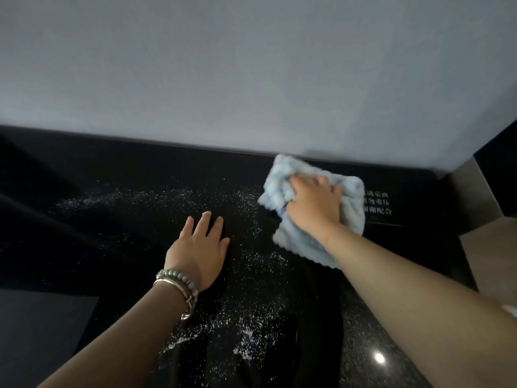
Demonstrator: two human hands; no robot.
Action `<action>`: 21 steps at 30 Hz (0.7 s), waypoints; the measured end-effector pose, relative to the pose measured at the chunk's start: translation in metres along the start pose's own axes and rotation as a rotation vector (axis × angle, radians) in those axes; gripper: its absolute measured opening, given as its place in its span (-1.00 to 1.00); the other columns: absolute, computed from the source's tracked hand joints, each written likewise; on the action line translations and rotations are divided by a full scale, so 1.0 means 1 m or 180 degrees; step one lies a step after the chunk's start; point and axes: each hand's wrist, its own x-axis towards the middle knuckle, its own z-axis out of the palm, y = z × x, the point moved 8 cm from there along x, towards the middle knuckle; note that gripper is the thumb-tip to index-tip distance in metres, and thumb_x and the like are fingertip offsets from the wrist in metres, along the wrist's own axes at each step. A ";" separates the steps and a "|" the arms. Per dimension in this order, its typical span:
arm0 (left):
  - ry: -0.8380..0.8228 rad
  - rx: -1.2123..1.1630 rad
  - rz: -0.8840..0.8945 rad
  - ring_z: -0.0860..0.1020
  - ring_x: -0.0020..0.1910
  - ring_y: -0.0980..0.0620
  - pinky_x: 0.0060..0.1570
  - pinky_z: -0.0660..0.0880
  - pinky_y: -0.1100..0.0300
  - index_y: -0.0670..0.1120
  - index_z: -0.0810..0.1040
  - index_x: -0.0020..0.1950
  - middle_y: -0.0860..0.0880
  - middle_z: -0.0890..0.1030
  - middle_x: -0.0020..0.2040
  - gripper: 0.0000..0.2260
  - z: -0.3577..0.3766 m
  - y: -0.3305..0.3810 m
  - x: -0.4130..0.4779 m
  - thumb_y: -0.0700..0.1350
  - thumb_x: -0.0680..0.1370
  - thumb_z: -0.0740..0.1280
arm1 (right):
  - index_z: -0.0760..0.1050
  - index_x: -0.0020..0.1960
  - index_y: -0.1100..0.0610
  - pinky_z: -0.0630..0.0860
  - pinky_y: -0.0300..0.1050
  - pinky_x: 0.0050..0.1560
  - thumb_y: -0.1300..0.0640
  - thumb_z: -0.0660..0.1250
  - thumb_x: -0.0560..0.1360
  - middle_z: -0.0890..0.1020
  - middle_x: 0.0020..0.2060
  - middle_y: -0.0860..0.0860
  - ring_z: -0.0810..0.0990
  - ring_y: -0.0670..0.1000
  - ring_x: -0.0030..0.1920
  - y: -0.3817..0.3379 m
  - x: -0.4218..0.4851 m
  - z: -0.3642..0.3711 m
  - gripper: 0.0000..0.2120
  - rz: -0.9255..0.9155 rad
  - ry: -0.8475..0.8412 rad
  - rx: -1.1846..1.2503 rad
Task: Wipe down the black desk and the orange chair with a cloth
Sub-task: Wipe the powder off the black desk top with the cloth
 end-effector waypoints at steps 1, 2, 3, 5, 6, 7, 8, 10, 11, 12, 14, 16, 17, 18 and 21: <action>0.0014 0.0007 0.0034 -0.12 0.51 -0.10 0.46 0.12 0.03 -0.02 -0.12 0.52 -0.01 -0.11 0.54 -0.51 0.000 0.000 0.000 0.09 0.61 -0.16 | 0.44 0.05 -0.13 0.22 0.16 0.13 0.00 0.10 0.46 0.50 0.11 -0.15 0.37 0.05 0.19 -0.015 -0.009 0.000 -0.78 -0.0437 0.0011 -0.0046; 0.0043 -0.0024 0.0043 -0.11 0.51 -0.08 0.46 0.13 0.04 -0.01 -0.11 0.52 0.00 -0.10 0.54 -0.51 -0.001 -0.001 0.000 0.09 0.62 -0.15 | 0.44 0.03 -0.14 0.23 0.12 0.09 -0.03 0.06 0.44 0.51 0.08 -0.20 0.38 0.02 0.17 -0.019 -0.016 -0.002 -0.76 -0.0718 -0.0048 -0.0055; 0.0069 -0.0061 0.0027 -0.10 0.51 -0.07 0.45 0.15 0.04 0.01 -0.10 0.52 0.01 -0.10 0.54 -0.52 -0.002 -0.003 0.000 0.09 0.62 -0.14 | 0.43 0.10 -0.14 0.23 0.08 0.05 -0.03 0.05 0.43 0.51 0.10 -0.20 0.38 0.03 0.18 -0.012 -0.014 -0.006 -0.70 -0.0809 -0.0069 -0.0044; 0.0131 -0.0173 -0.0042 -0.09 0.51 -0.07 0.42 0.21 0.06 0.05 -0.10 0.52 0.05 -0.10 0.54 -0.52 -0.004 -0.005 -0.002 0.11 0.62 -0.12 | 0.39 0.24 -0.08 0.23 0.08 0.03 0.04 0.10 0.47 0.51 0.10 -0.11 0.38 0.10 0.20 0.019 -0.004 -0.019 -0.65 -0.0429 0.0139 -0.0080; 0.0156 -0.0210 -0.0049 -0.09 0.51 -0.08 0.41 0.23 0.07 0.06 -0.10 0.52 0.06 -0.10 0.54 -0.52 -0.004 -0.005 -0.004 0.11 0.62 -0.11 | 0.38 0.27 -0.05 0.25 0.12 0.07 0.07 0.13 0.49 0.50 0.09 -0.05 0.37 0.14 0.22 0.040 0.003 -0.025 -0.65 0.0030 0.0242 -0.0069; 0.0170 -0.0227 -0.0028 -0.09 0.51 -0.08 0.40 0.24 0.07 0.07 -0.11 0.52 0.07 -0.11 0.54 -0.51 -0.005 -0.004 -0.005 0.13 0.61 -0.10 | 0.37 0.30 -0.02 0.24 0.18 0.16 0.10 0.15 0.51 0.48 0.15 0.02 0.34 0.16 0.26 0.057 0.011 -0.025 -0.63 0.0498 0.0222 -0.0032; 0.0175 -0.0238 -0.0011 -0.09 0.51 -0.07 0.40 0.25 0.08 0.09 -0.11 0.52 0.08 -0.12 0.53 -0.51 -0.005 -0.004 -0.006 0.14 0.61 -0.10 | 0.35 0.34 -0.01 0.18 0.22 0.25 0.11 0.16 0.51 0.43 0.24 0.07 0.30 0.17 0.31 0.065 0.019 -0.022 -0.61 0.0841 0.0084 -0.0023; 0.0196 -0.0285 0.0005 -0.08 0.51 -0.05 0.36 0.28 0.09 0.11 -0.10 0.51 0.11 -0.11 0.53 -0.50 -0.007 -0.006 -0.007 0.17 0.60 -0.08 | 0.33 0.37 -0.01 0.12 0.24 0.31 0.12 0.16 0.51 0.37 0.33 0.09 0.25 0.18 0.35 0.056 0.032 -0.013 -0.58 0.1006 -0.0123 -0.0085; 0.0191 -0.0309 0.0014 -0.08 0.51 -0.04 0.35 0.29 0.09 0.13 -0.10 0.51 0.13 -0.11 0.53 -0.50 -0.008 -0.007 -0.007 0.18 0.59 -0.08 | 0.32 0.37 -0.01 0.10 0.25 0.32 0.12 0.16 0.50 0.36 0.34 0.08 0.24 0.17 0.36 0.044 0.038 -0.007 -0.57 0.0895 -0.0194 -0.0067; 0.0177 -0.0320 0.0016 -0.07 0.51 -0.04 0.34 0.28 0.09 0.14 -0.09 0.51 0.14 -0.10 0.53 -0.50 -0.009 -0.008 -0.006 0.19 0.59 -0.08 | 0.33 0.37 -0.03 0.09 0.24 0.32 0.12 0.17 0.49 0.37 0.34 0.06 0.24 0.16 0.36 0.030 0.040 -0.002 -0.56 0.0698 -0.0277 -0.0017; 0.0175 -0.0322 0.0033 -0.06 0.51 -0.03 0.34 0.27 0.10 0.15 -0.09 0.51 0.15 -0.09 0.52 -0.50 -0.011 -0.008 -0.006 0.20 0.59 -0.08 | 0.38 0.32 -0.06 0.10 0.23 0.30 0.13 0.19 0.48 0.42 0.30 0.00 0.28 0.11 0.34 -0.009 0.031 0.010 -0.58 -0.0047 -0.0366 0.0083; 0.0168 -0.0322 0.0046 -0.06 0.50 -0.03 0.36 0.24 0.10 0.15 -0.09 0.51 0.15 -0.10 0.52 -0.50 -0.011 -0.008 -0.006 0.20 0.59 -0.08 | 0.43 0.21 -0.14 0.16 0.18 0.19 0.03 0.13 0.46 0.47 0.21 -0.13 0.31 0.02 0.26 -0.042 0.006 0.017 -0.66 -0.0867 -0.0350 0.0192; 0.0164 -0.0322 0.0051 -0.07 0.51 -0.02 0.37 0.23 0.10 0.15 -0.10 0.51 0.15 -0.10 0.52 -0.49 -0.010 -0.008 -0.006 0.21 0.58 -0.08 | 0.43 0.13 -0.19 0.19 0.12 0.11 -0.04 0.07 0.45 0.48 0.16 -0.20 0.33 -0.03 0.20 -0.047 -0.001 0.013 -0.69 -0.1117 -0.0179 0.0107; 0.0173 -0.0323 0.0052 -0.07 0.51 -0.02 0.37 0.23 0.10 0.15 -0.11 0.51 0.15 -0.11 0.52 -0.48 -0.009 -0.008 -0.006 0.22 0.58 -0.08 | 0.43 0.09 -0.20 0.21 0.08 0.05 -0.06 0.05 0.44 0.50 0.12 -0.21 0.35 -0.04 0.16 -0.043 -0.001 0.009 -0.71 -0.1162 -0.0027 0.0033; 0.0209 -0.0311 0.0071 -0.09 0.51 0.00 0.32 0.30 0.12 0.17 -0.12 0.50 0.18 -0.13 0.52 -0.46 -0.010 -0.008 -0.006 0.26 0.56 -0.08 | 0.40 -0.05 -0.08 0.19 -0.01 -0.14 0.02 0.05 0.44 0.48 0.06 0.28 0.38 0.19 0.05 -0.026 0.019 -0.005 -0.82 -0.0875 -0.0536 0.1974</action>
